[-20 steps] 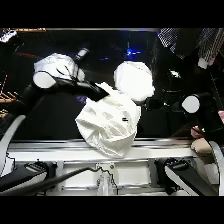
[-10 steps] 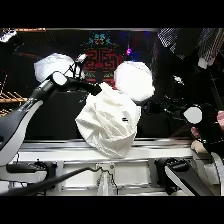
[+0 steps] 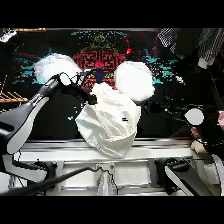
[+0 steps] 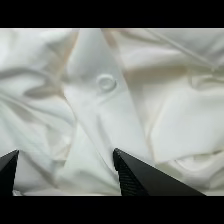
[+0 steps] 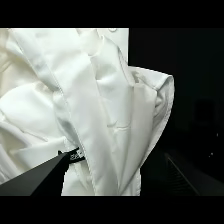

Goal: Fold the clothes and pants, and hang the long-sleeved shirts on hangers.

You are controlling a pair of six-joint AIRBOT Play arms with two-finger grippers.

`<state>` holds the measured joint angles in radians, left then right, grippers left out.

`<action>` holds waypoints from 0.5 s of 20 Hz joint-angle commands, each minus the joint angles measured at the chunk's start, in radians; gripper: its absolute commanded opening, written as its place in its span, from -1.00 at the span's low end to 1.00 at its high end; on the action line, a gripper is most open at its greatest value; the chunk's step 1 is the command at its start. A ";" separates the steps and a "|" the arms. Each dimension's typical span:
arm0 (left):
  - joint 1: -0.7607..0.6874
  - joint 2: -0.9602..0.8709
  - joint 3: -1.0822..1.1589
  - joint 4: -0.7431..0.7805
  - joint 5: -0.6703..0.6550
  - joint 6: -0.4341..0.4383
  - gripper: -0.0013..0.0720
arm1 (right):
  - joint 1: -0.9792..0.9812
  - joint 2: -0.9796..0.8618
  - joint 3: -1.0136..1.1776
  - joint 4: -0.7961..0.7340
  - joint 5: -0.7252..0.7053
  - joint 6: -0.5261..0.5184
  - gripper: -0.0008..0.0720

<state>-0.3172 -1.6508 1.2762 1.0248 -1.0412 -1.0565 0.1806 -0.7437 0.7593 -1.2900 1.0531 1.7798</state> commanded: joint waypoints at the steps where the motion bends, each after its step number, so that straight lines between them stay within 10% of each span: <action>1: 0.001 -0.009 0.002 -0.053 -0.063 -0.006 0.70 | 0.001 0.001 0.000 -0.002 -0.006 -0.002 0.93; 6: -0.001 -0.024 0.002 -0.186 -0.071 -0.002 0.28 | 0.001 0.001 -0.002 -0.002 0.007 -0.002 0.93; 9: -0.001 -0.037 0.002 -0.231 -0.077 0.001 -0.92 | 0.001 0.001 -0.005 0.008 0.051 0.011 0.93; 10: 0.002 -0.033 0.002 -0.248 -0.079 0.010 -0.92 | 0.001 0.001 -0.016 0.028 0.083 0.019 0.93</action>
<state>-0.3172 -1.6802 1.2770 0.8383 -1.1095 -1.0592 0.1806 -0.7433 0.7540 -1.2865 1.0794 1.7802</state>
